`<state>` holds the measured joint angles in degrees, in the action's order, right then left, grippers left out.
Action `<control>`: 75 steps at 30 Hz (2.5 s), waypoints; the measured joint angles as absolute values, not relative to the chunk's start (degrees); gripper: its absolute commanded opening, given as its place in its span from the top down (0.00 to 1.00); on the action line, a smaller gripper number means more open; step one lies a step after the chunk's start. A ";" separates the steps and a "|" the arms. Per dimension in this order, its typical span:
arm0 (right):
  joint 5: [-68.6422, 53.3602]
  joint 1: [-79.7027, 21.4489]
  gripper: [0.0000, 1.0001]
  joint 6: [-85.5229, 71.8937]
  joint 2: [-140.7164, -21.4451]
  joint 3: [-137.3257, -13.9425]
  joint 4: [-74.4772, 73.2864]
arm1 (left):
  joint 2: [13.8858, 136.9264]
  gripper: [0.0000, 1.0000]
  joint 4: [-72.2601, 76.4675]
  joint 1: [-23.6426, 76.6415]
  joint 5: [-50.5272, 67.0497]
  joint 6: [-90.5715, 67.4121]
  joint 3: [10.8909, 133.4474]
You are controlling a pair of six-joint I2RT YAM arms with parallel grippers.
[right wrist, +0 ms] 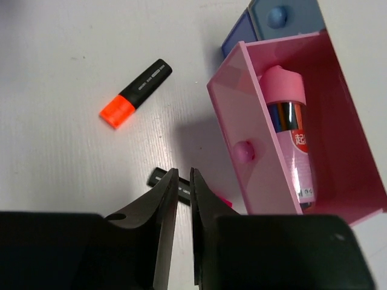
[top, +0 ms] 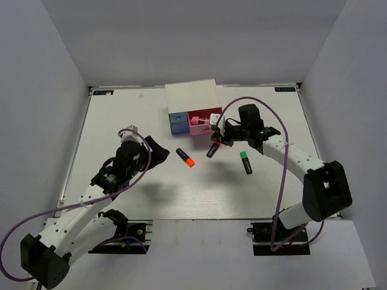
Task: Sort the stationery into containers
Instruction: Close the drawer in the storage box.
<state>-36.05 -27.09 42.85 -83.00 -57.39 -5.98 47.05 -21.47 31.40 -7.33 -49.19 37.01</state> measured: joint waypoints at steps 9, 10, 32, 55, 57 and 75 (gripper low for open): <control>-40.14 -29.02 0.80 56.45 -88.92 -61.67 -11.73 | 43.97 0.12 -24.51 31.40 -8.43 -50.39 35.92; -40.60 -29.28 0.80 57.74 -89.36 -61.95 -12.08 | 43.90 0.12 -24.64 31.40 -8.45 -50.46 35.92; -23.97 -34.48 0.80 62.02 -99.00 -65.52 1.17 | 43.77 0.12 -25.76 31.40 -9.04 -51.09 35.16; -12.03 -36.88 0.81 61.28 -107.44 -74.32 7.09 | 42.74 0.12 -26.76 31.40 -9.06 -51.55 34.20; -11.62 -36.88 0.81 61.25 -107.87 -74.78 7.49 | 42.74 0.12 -26.74 31.40 -9.06 -51.55 34.20; -9.15 -36.88 0.84 60.66 -110.00 -75.61 9.23 | 42.74 0.12 -26.74 31.40 -9.08 -51.96 34.20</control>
